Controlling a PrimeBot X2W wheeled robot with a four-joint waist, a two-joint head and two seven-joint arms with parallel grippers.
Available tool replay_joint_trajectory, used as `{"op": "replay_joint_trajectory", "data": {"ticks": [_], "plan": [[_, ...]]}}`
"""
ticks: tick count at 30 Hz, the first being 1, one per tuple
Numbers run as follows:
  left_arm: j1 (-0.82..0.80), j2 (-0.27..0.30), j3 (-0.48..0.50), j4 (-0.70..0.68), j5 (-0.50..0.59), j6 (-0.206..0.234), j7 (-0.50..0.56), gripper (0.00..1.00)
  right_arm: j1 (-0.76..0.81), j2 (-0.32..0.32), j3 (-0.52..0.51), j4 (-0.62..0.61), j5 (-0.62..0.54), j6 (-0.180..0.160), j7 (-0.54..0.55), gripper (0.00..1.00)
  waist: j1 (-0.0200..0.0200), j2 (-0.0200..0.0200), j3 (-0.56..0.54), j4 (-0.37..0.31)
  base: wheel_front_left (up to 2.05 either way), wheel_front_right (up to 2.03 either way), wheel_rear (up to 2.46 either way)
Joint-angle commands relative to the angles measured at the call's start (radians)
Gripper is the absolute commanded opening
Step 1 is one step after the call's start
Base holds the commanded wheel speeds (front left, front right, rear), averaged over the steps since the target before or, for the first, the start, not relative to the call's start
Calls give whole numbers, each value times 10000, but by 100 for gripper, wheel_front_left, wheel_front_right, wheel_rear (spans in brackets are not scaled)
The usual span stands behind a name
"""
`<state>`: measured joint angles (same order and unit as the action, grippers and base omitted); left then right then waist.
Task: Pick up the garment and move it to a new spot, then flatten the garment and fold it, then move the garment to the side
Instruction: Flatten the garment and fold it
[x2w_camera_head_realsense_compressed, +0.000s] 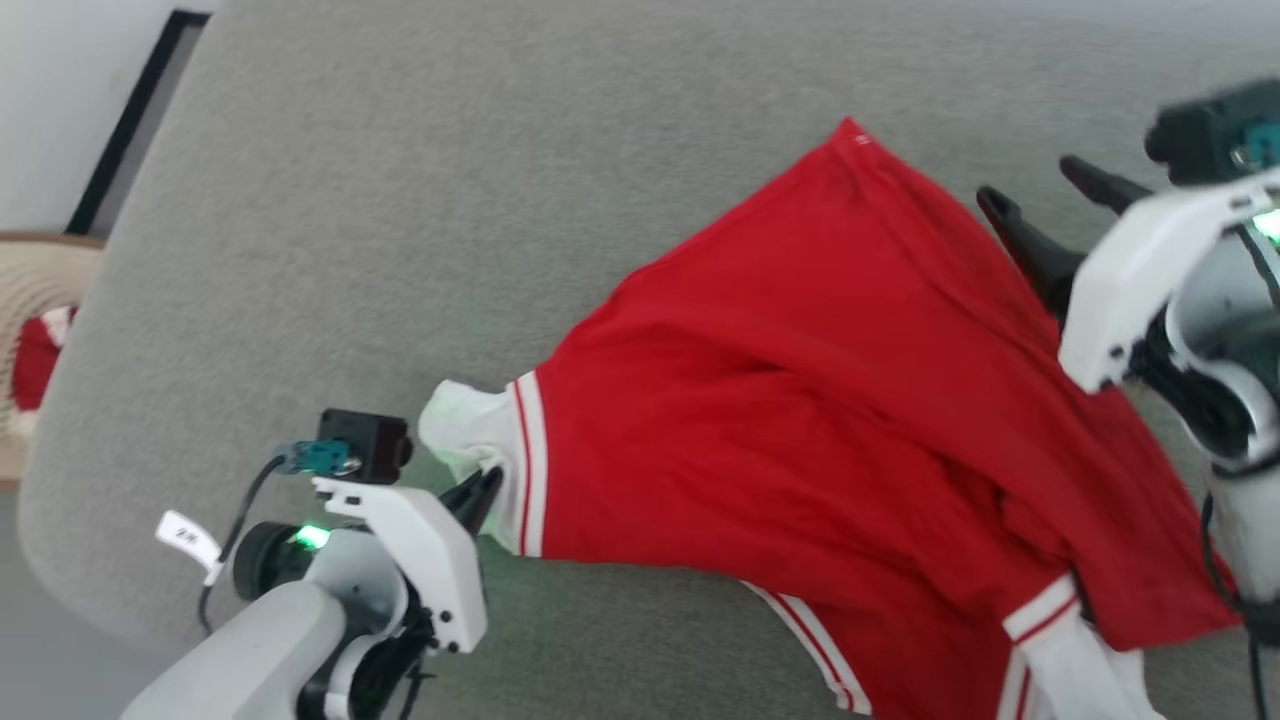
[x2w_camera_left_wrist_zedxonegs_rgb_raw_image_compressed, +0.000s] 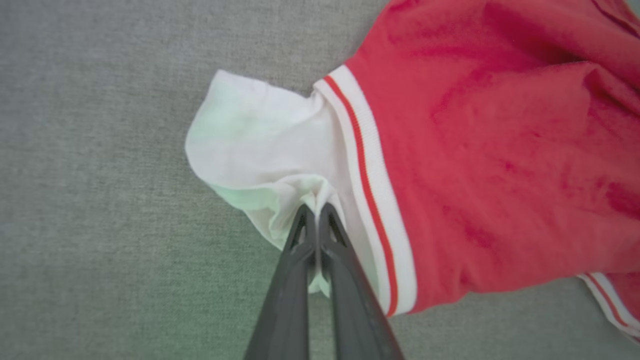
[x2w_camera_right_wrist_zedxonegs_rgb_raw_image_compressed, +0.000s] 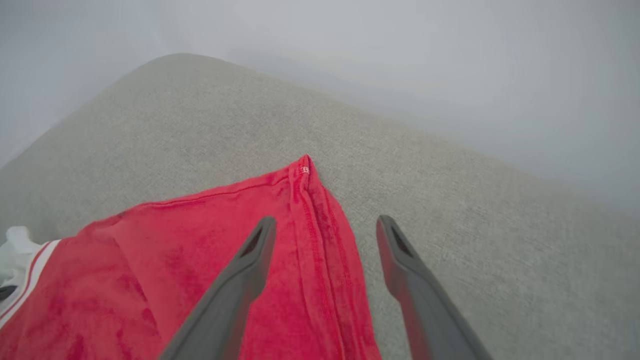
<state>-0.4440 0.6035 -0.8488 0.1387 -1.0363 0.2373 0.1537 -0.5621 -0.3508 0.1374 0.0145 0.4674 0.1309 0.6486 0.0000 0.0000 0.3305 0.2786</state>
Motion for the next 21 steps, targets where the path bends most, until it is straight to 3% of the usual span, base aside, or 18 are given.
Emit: {"op": "replay_joint_trajectory", "data": {"ticks": [1,9,21], "plan": [[-208,-143,-74,62,177,-93,-15,0,-443,-120,239,595,117,-3,-195,100,0,0,256,441,0,0,0],[-661,-818,-347,572,300,-505,-138,0,-2692,-610,2112,4321,526,-3,108,100,0,0,598,1376,0,0,0],[-1081,-1537,-611,1463,347,-1087,-333,0,-4214,-1165,5556,7437,1324,-5,1639,100,0,0,958,2090,0,0,0]]}}
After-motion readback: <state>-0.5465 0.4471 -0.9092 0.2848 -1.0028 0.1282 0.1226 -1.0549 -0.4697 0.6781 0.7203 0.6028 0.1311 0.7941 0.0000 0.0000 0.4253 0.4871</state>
